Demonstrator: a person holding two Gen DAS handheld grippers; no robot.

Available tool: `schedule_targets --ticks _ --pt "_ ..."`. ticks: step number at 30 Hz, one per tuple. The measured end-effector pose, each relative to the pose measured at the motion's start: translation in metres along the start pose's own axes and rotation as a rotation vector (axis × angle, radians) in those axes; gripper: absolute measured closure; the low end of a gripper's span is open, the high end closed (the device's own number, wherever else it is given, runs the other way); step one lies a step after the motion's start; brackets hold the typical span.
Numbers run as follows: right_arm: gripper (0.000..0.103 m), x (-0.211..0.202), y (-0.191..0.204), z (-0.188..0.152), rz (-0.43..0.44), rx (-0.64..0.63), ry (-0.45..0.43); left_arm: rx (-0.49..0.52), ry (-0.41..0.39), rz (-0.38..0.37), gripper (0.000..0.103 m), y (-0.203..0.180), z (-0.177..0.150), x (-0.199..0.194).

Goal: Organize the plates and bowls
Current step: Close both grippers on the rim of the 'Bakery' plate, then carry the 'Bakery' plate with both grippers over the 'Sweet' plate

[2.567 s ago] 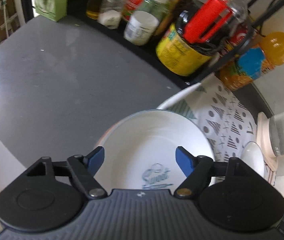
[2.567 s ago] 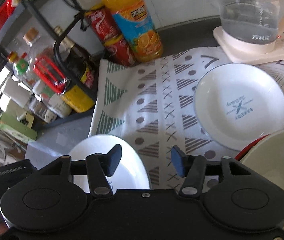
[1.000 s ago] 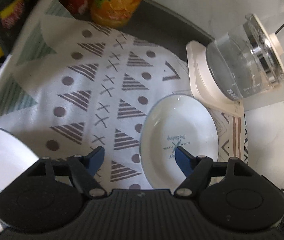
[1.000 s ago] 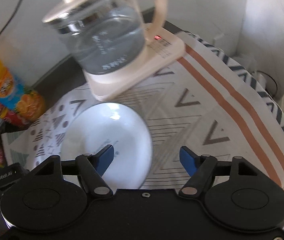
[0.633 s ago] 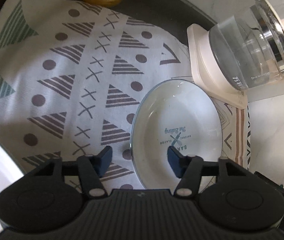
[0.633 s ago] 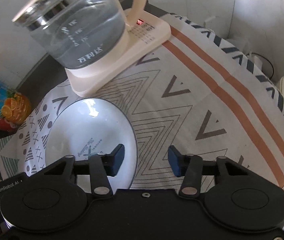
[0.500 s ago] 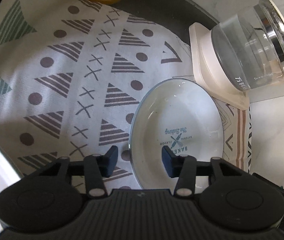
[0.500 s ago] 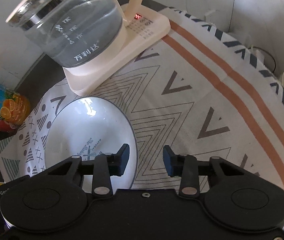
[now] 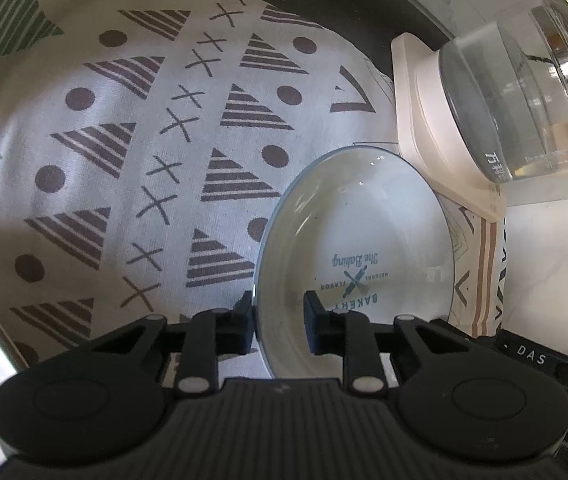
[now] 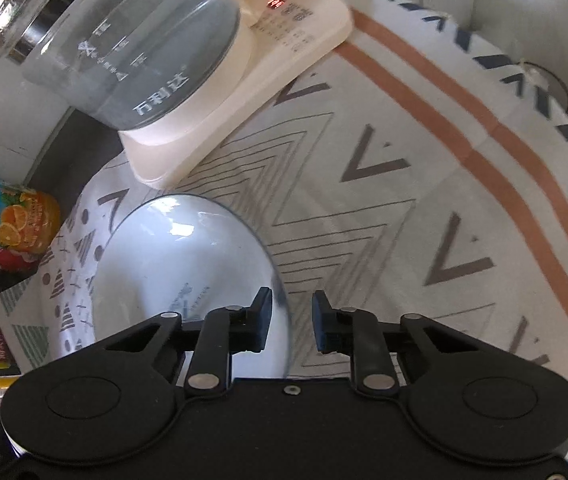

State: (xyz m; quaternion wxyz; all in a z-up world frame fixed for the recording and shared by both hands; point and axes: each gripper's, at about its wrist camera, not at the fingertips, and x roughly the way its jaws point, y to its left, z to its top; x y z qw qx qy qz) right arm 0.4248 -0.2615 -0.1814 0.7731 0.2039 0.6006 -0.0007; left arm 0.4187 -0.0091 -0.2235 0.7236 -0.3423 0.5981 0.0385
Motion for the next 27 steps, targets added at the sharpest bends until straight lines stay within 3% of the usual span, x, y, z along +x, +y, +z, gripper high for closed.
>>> schedule_targets --ticks 8,14,20,27 --pt "0.085 0.017 0.013 0.01 -0.033 -0.062 0.051 -0.038 0.003 -0.015 0.092 0.013 0.001 -0.004" --pt "0.089 0.01 0.014 0.007 -0.022 -0.082 0.019 -0.04 -0.009 -0.017 0.094 0.016 -0.002 -0.013" --pt "0.099 -0.015 0.019 0.008 0.079 -0.103 -0.06 -0.045 -0.065 -0.032 0.095 0.018 0.001 -0.034" --pt "0.098 -0.024 0.03 0.0 0.136 -0.128 -0.084 -0.048 -0.117 -0.029 0.095 0.026 0.0 -0.059"
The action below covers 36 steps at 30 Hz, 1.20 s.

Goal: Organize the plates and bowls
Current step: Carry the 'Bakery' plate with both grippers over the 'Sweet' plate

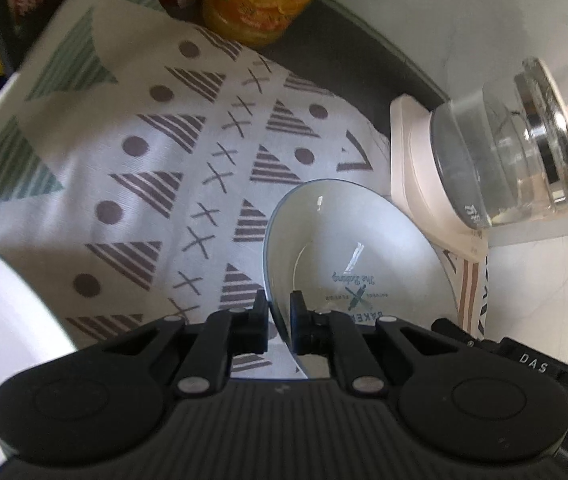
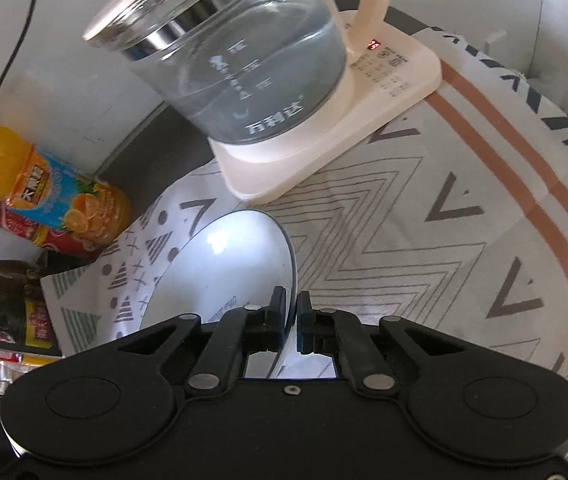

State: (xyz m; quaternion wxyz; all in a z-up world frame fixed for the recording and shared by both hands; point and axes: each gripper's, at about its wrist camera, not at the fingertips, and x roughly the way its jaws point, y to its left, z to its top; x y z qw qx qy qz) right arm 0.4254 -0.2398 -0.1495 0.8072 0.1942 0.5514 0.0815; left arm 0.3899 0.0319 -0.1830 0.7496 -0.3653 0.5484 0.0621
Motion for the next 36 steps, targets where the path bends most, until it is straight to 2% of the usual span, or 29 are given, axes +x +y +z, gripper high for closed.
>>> schedule_targets --ticks 14,24,36 --pt "0.097 -0.018 0.057 -0.016 0.101 -0.104 -0.021 -0.051 -0.124 0.024 0.095 0.025 0.003 -0.059" --pt "0.097 -0.027 0.099 -0.034 0.164 -0.209 -0.01 -0.123 -0.204 0.039 0.095 0.058 -0.01 -0.101" --pt "0.096 -0.036 0.139 -0.073 0.215 -0.331 0.019 -0.203 -0.276 0.072 0.095 0.1 -0.037 -0.145"
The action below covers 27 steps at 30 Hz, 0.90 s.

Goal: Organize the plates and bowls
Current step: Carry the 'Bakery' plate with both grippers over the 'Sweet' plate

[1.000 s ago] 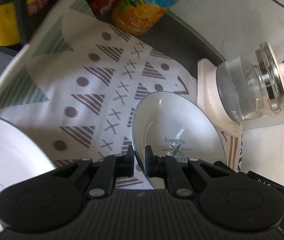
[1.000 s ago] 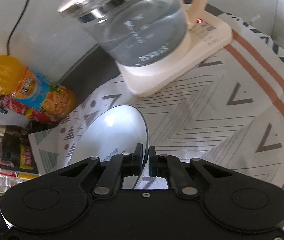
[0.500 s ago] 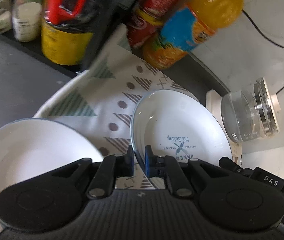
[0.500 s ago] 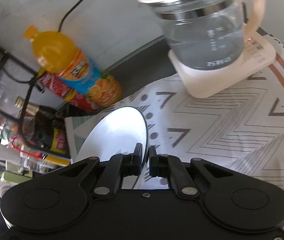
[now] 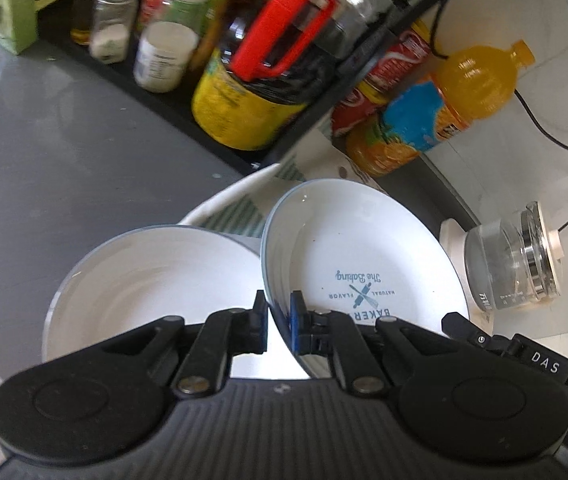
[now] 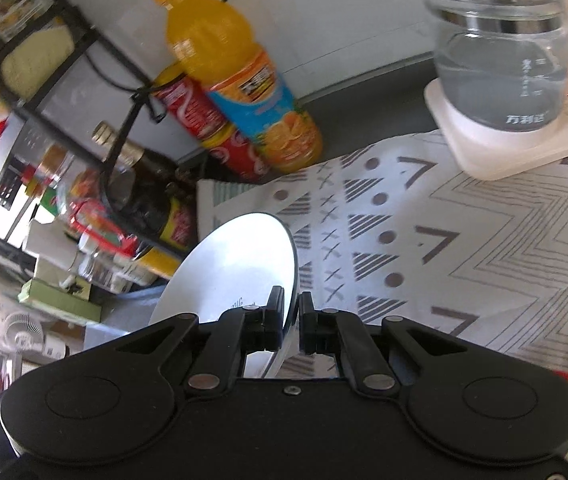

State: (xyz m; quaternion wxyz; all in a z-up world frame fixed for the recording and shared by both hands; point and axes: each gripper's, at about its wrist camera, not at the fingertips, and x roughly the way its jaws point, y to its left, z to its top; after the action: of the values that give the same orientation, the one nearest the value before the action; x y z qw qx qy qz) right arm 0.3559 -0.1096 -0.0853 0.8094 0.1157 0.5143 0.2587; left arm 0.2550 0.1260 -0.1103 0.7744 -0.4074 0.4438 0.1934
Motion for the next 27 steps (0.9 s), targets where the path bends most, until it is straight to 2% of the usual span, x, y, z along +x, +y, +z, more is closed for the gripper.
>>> schedule_targets --ticks 17,24,27 --pt "0.096 0.01 0.028 -0.053 0.053 -0.061 0.041 -0.063 -0.044 0.044 0.095 0.055 -0.027 -0.035" --pt "0.096 0.017 0.032 -0.07 0.045 -0.088 0.068 -0.079 -0.024 0.073 0.094 0.072 -0.039 -0.036" --pt "0.096 0.017 0.036 -0.077 0.016 -0.13 0.067 -0.085 -0.007 0.079 0.094 0.077 -0.045 -0.033"
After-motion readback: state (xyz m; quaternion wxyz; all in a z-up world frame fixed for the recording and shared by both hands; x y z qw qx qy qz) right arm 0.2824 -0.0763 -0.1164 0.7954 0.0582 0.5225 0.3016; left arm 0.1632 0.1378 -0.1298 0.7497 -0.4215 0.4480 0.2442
